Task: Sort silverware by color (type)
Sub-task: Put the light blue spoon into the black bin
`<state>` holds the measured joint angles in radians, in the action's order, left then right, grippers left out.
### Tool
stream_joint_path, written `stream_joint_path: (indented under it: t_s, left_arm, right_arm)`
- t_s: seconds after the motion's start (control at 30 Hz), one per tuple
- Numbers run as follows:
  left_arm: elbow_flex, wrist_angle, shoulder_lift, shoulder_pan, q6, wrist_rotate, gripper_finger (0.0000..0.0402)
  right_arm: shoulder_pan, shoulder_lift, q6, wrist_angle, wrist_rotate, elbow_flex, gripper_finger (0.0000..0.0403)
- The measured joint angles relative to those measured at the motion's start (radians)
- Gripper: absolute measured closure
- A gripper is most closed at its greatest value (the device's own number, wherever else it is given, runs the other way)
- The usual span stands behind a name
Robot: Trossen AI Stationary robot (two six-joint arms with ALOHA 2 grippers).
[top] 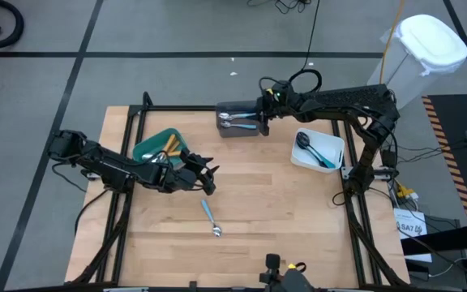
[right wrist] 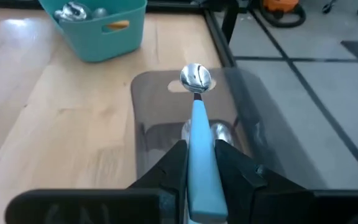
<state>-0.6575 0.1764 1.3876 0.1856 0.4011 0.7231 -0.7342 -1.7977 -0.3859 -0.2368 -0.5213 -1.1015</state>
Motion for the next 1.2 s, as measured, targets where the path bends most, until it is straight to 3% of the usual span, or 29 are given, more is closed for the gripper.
stream_joint_path:
  t_s: [0.2,1.2]
  left_arm:
    - [0.000,-0.001,0.000,0.015,0.009,-0.001,0.0224]
    - [0.000,0.012,0.000,0.018,0.023,-0.002,0.0224]
  right_arm:
    - [0.000,0.000,0.000,0.048,0.053,0.000,0.0333]
    - [0.018,-0.001,-0.025,0.040,0.110,0.001,0.0328]
